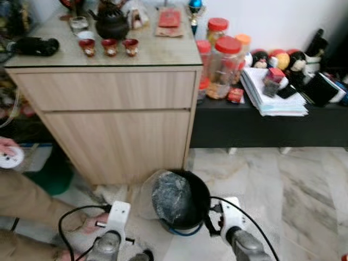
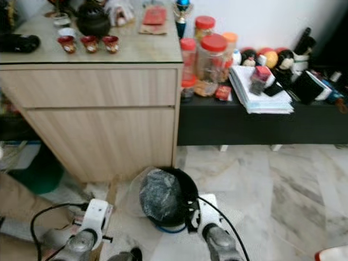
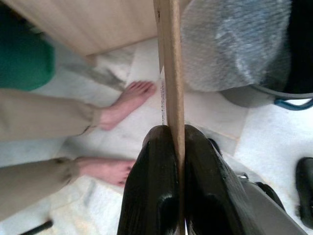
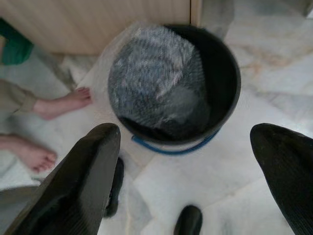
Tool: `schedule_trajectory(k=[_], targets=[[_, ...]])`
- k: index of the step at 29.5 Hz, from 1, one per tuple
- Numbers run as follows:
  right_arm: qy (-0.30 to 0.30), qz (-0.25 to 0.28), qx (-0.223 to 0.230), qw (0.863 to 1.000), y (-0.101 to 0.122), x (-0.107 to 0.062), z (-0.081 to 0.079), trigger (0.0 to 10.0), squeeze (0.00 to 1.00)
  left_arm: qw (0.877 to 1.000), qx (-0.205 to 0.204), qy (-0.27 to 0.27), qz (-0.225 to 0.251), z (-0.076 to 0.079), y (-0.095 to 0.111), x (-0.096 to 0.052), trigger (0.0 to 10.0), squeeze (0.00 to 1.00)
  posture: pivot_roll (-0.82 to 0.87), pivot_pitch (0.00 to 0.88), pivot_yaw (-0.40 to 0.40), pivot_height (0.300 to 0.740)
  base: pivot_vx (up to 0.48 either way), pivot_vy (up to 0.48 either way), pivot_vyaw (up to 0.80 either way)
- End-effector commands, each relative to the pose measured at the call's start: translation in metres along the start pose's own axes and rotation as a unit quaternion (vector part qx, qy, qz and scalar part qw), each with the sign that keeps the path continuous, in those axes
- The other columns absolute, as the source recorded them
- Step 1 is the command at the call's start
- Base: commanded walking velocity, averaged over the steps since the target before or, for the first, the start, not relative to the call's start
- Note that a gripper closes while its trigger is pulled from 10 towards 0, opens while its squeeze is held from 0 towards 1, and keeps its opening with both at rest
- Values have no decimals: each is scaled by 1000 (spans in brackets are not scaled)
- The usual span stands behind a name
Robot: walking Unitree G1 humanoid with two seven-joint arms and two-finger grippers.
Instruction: Picking trash to rubbish bin
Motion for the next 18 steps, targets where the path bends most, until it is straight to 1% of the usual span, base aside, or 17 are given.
schedule_trajectory(k=[1,8,18], targets=[[-15,-13,10,1000,-10,-4,9,10000,0,1000,-5,-10,0,6,0,0,10000,0,23,127,-19,740,0,0,0],[-13,-15,13,1000,-11,-4,9,10000,0,1000,-6,-7,7,5,4,0,10000,0,21,127,-19,740,0,0,0],[-12,-9,16,1000,-7,-3,7,10000,0,1000,-7,8,11,0,6,1,10000,0,23,126,-20,740,0,0,0]])
Point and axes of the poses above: a point about 5 cm out from each wrist's last joint towards the gripper, its own x axis pointing out of the wrist towards the gripper, its own y axis along the axis of the wrist's last joint, z = x × y, the point moved 3 cm from there along x, pointing out of the wrist towards the gripper, and after that the axes turned 6 degrees about x, right-handed, at the moved point
